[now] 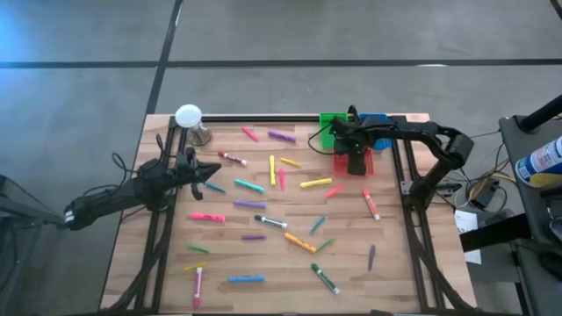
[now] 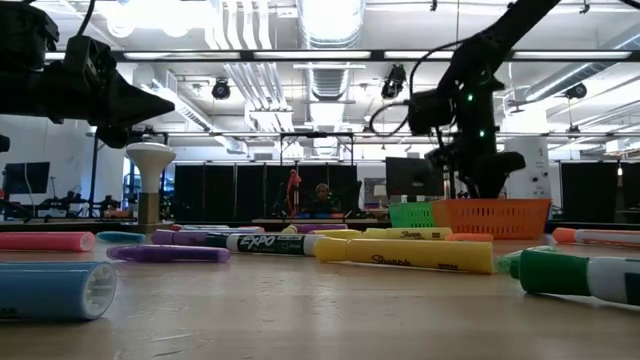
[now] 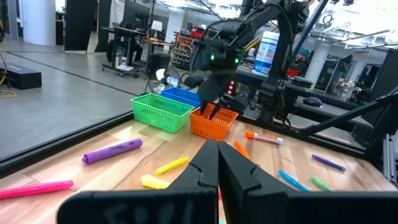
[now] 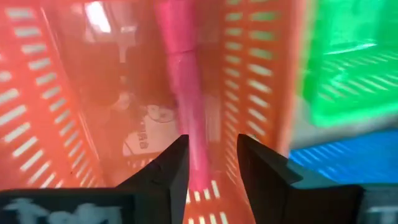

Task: Pick & Place Markers
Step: Put the light blue highlighter pen into the orange bin

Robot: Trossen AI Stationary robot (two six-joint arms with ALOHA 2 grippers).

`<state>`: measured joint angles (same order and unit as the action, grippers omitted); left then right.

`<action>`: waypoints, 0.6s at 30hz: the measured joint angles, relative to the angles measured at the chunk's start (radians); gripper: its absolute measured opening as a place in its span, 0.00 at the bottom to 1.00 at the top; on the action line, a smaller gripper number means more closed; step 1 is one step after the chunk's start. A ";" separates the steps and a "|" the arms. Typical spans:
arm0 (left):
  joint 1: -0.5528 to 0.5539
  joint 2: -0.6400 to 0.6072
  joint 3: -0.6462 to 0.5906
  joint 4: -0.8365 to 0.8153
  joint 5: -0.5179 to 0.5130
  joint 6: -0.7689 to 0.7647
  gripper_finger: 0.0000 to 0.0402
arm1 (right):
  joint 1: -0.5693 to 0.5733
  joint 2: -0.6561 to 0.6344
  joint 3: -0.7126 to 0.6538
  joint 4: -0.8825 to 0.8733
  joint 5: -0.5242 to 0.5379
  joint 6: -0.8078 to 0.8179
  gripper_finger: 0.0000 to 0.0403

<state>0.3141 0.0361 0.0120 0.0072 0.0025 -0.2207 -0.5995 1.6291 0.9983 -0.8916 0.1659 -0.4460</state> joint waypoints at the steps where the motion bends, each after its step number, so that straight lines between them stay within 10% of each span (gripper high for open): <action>1: 0.000 0.000 0.000 0.000 0.000 0.000 0.00 | 0.000 -0.021 0.001 0.000 -0.006 0.004 0.32; 7: 0.000 0.000 0.000 0.000 0.000 0.002 0.00 | 0.000 -0.226 -0.047 0.041 -0.098 0.123 0.19; 18: 0.000 0.000 -0.001 0.043 -0.004 -0.004 0.00 | 0.002 -0.486 -0.406 0.689 -0.393 0.547 0.04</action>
<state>0.3141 0.0362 0.0109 0.0498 -0.0012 -0.2246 -0.5972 1.1427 0.5926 -0.2021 -0.2273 0.1009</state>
